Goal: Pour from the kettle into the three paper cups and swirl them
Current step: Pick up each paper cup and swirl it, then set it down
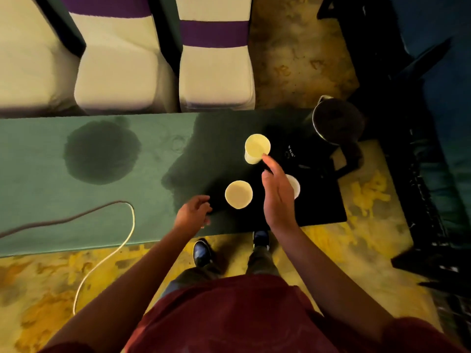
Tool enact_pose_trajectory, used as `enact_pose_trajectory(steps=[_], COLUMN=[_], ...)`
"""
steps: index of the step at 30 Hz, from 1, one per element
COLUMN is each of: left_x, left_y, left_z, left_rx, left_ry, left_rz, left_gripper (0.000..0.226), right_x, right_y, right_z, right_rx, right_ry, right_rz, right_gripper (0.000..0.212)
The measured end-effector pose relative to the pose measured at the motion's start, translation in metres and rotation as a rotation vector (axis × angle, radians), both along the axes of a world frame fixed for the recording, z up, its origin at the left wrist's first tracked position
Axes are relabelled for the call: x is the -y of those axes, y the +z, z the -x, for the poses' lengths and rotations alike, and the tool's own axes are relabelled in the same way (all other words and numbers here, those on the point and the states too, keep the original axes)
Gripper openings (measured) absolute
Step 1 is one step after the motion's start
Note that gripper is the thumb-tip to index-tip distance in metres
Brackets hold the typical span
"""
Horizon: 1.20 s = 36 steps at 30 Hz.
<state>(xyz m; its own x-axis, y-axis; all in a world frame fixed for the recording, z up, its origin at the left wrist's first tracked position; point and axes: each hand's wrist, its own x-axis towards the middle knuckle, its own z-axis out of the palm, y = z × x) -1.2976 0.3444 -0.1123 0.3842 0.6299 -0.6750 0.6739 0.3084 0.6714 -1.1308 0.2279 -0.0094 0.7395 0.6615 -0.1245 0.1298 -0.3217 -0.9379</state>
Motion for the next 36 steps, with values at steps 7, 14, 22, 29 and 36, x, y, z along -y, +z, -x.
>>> enact_pose_trajectory(steps=[7,14,22,29,36], left_x=[0.001,0.010,0.011,0.016,0.016], left_y=[0.000,-0.001,0.007,0.011,0.027], left_z=[0.002,-0.013,-0.027,-0.033,-0.051], left_rx=[0.044,0.037,0.000,0.035,0.106], left_ry=[-0.175,-0.154,-0.160,-0.027,0.332], left_rz=[0.083,0.114,0.170,0.242,0.404], left_gripper=[0.032,0.055,0.051,0.036,0.043], right_x=[-0.003,-0.006,-0.008,-0.011,-0.019], right_y=[-0.053,-0.089,-0.102,-0.101,-0.064], right_z=[0.034,0.028,0.019,0.015,0.010], right_rx=[-0.056,-0.131,-0.121,-0.072,-0.061], right_ry=[-0.066,-0.032,0.011,-0.009,0.004], right_rz=[0.084,0.168,0.259,0.241,0.207], right_gripper=[0.051,0.045,0.038,0.036,0.035])
